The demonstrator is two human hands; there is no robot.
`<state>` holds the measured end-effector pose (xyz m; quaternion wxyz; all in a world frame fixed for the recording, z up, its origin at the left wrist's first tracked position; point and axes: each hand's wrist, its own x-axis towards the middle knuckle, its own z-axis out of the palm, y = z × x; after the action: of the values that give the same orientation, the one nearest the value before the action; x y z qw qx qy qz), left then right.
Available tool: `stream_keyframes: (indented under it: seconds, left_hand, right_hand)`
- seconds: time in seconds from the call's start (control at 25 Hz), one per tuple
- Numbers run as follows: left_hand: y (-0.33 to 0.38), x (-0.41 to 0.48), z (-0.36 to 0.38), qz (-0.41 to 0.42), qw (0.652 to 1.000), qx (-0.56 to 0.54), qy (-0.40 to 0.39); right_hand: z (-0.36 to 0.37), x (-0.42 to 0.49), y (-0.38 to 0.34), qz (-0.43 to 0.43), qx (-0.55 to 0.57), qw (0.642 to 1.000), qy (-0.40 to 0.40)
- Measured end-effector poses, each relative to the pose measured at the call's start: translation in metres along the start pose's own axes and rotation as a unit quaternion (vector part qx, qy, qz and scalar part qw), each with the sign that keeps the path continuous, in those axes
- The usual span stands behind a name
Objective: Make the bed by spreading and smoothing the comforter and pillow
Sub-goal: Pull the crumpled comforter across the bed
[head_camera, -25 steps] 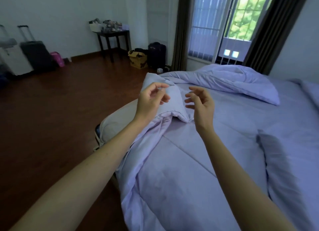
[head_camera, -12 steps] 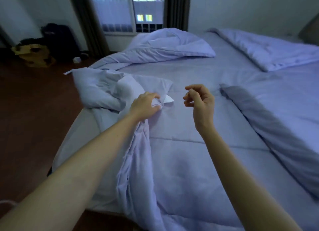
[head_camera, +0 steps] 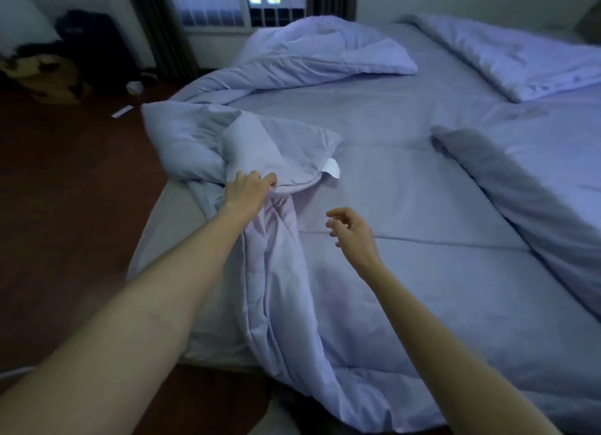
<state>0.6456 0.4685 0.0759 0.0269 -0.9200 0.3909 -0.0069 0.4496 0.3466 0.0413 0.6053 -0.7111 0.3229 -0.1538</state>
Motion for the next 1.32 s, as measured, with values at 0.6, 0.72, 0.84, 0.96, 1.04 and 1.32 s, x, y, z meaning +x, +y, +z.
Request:
stream_keyframes:
  seconds: [0.6, 0.72, 0.84, 0.96, 1.04, 1.32]
  left_hand:
    - [-0.287, -0.247, 0.14, -0.33, 0.916, -0.108, -0.204]
    - [-0.292, -0.218, 0.14, -0.232, 0.926, -0.215, -0.208]
    - [-0.251, -0.157, 0.124, -0.096, 0.964, -0.209, -0.136]
    - [-0.206, -0.117, 0.117, 0.043, 0.973, -0.135, -0.184]
    - [-0.201, -0.109, 0.139, 0.097, 0.966, -0.029, -0.238]
    - [-0.293, -0.148, 0.185, 0.022, 0.989, 0.108, -0.102]
  right_hand:
    - [0.25, -0.056, 0.071, 0.064, -0.227, 0.942, -0.239]
    - [0.306, -0.074, 0.081, 0.077, -0.328, 0.915, -0.221]
    - [0.316, -0.091, 0.088, -0.005, -0.439, 0.871, -0.219]
    - [0.282, -0.1, 0.103, 0.049, -0.501, 0.855, -0.127]
    - [0.253, -0.098, 0.111, 0.125, -0.496, 0.855, -0.085]
    - [0.243, -0.092, 0.109, 0.169, -0.498, 0.843, -0.115]
